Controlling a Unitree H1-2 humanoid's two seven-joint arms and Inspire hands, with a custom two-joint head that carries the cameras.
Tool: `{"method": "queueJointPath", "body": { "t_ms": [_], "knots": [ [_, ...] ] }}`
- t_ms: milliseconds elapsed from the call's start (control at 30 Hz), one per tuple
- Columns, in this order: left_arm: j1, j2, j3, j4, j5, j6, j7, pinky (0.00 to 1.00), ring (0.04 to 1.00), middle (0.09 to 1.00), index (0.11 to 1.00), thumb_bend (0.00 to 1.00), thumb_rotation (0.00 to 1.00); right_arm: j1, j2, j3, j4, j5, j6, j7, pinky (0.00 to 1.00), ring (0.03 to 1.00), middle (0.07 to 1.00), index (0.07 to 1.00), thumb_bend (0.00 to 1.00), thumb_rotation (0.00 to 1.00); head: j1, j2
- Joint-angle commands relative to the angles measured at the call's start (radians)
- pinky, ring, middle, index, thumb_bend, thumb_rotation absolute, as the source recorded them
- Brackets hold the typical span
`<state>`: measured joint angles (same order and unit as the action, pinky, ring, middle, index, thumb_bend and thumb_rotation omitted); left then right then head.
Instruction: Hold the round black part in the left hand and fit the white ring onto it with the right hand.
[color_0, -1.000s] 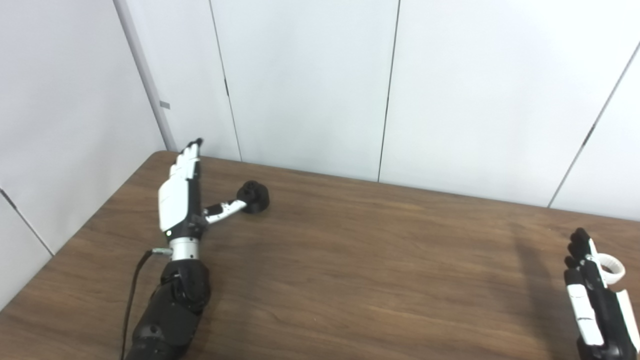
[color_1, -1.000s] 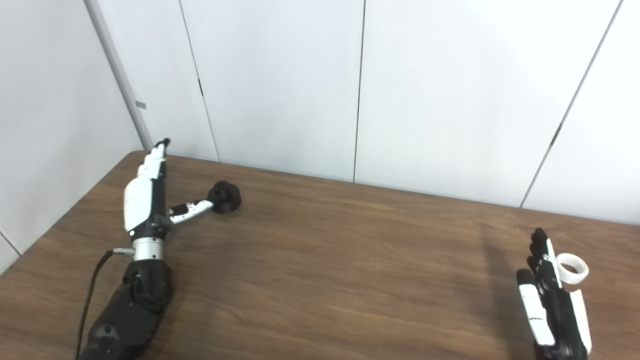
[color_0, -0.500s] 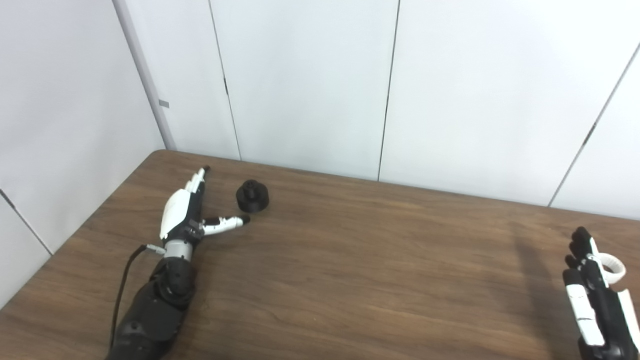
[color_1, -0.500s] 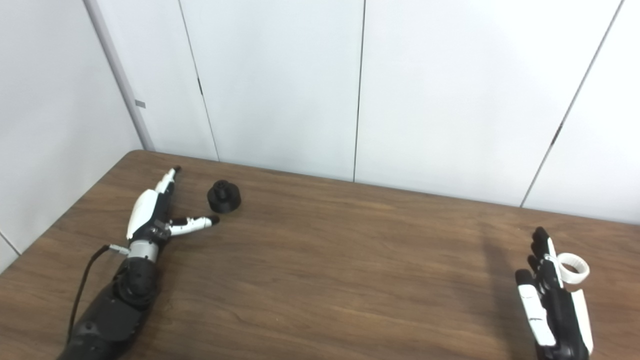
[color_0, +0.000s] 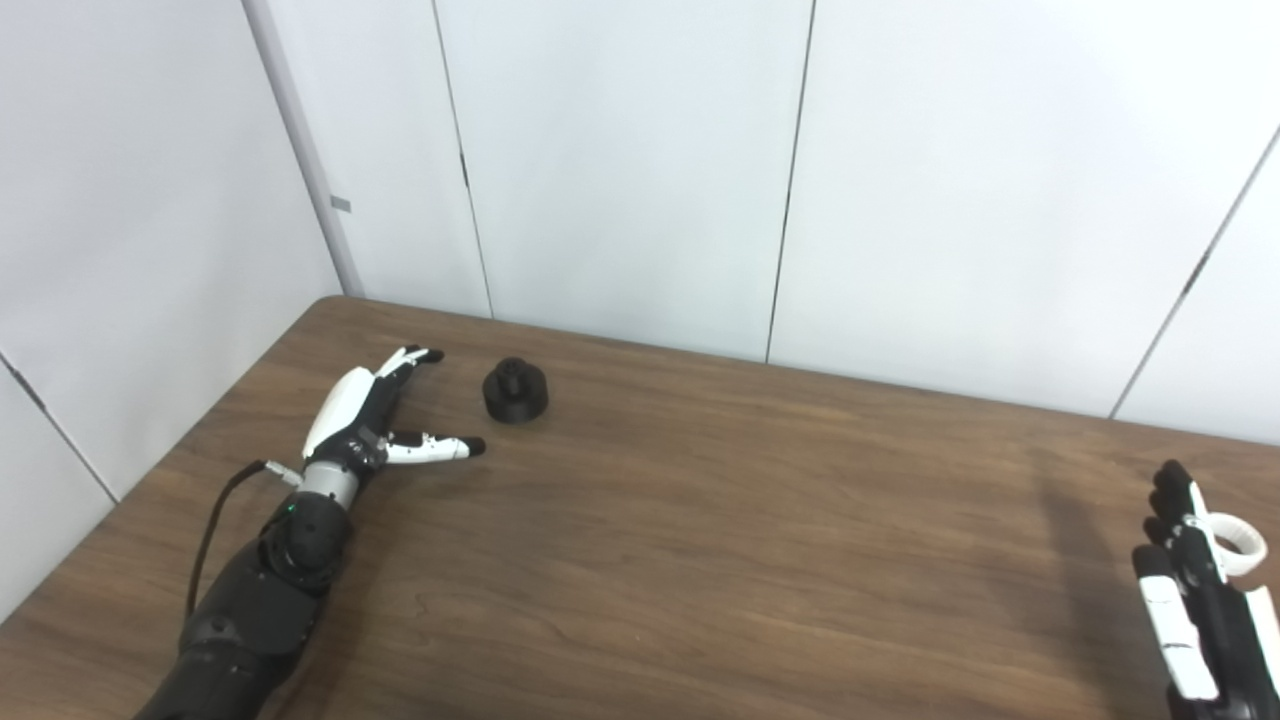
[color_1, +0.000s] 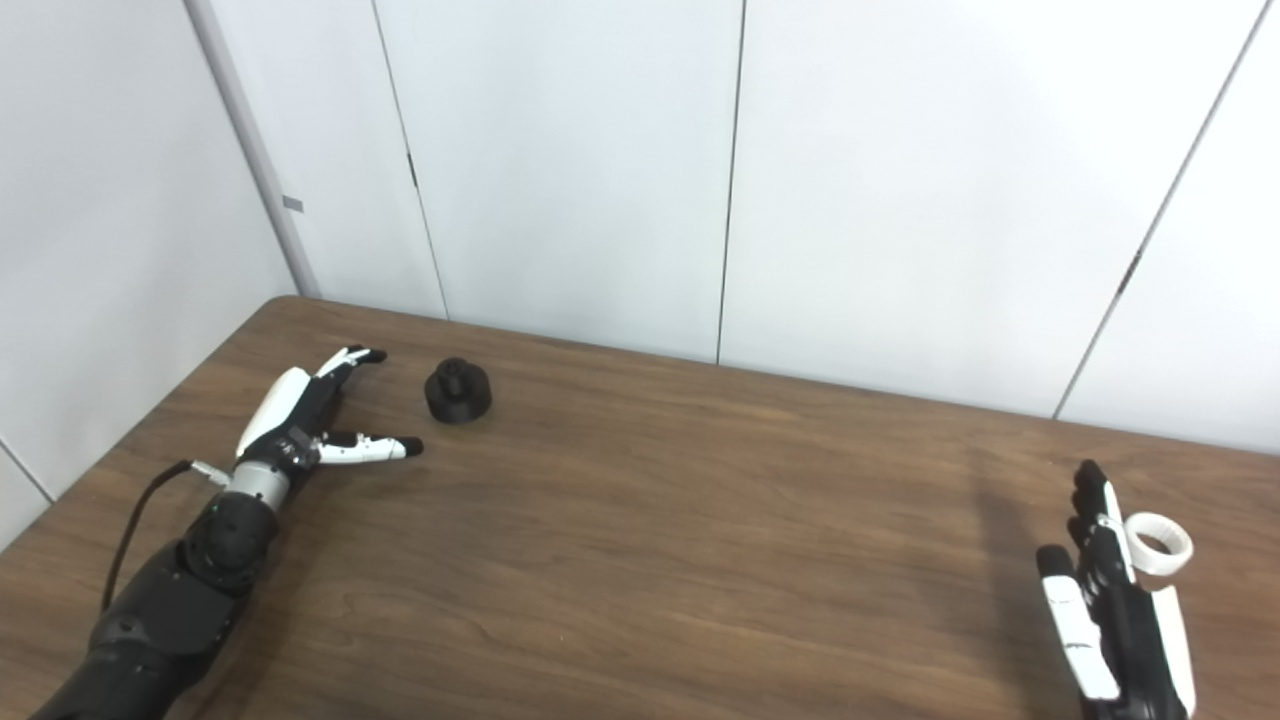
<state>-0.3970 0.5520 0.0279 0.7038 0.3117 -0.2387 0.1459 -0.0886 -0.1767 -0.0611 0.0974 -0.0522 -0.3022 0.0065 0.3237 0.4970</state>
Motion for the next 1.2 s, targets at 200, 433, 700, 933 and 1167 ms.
{"method": "queueJointPath", "body": {
  "t_ms": [200,433,700,933,1167],
  "knots": [
    [-0.038,-0.008,-0.030,0.087,0.005,-0.053,0.025,0.88,0.943,0.927,0.807,0.97,0.22,0.086,0.014,0.003,0.033,-0.001,0.008,-0.002,0.94,0.995,0.998,0.985,0.39,0.85,-0.012,0.008],
    [-0.072,-0.010,-0.075,0.128,0.028,-0.062,0.040,0.92,0.952,0.917,0.782,0.98,0.20,0.101,0.017,0.004,-0.001,-0.009,0.025,-0.006,0.96,0.994,0.990,0.979,0.38,0.86,-0.021,0.021],
    [-0.107,-0.010,-0.132,0.199,0.050,-0.098,0.042,0.94,0.948,0.910,0.766,0.98,0.19,0.121,0.030,0.008,-0.048,-0.014,0.052,-0.009,0.97,0.999,0.993,0.981,0.36,0.85,-0.031,0.033],
    [-0.129,-0.010,-0.167,0.217,0.056,-0.091,0.037,0.93,0.940,0.898,0.765,0.96,0.18,0.133,0.036,0.009,-0.070,-0.009,0.056,-0.004,0.96,1.000,1.000,0.985,0.34,0.84,-0.035,0.043],
    [-0.146,-0.014,-0.187,0.229,0.050,-0.075,0.018,0.93,0.945,0.906,0.774,0.97,0.20,0.144,0.044,0.010,-0.103,-0.029,0.087,-0.011,0.98,1.000,0.999,0.982,0.38,0.86,-0.037,0.045]
  ]
}}
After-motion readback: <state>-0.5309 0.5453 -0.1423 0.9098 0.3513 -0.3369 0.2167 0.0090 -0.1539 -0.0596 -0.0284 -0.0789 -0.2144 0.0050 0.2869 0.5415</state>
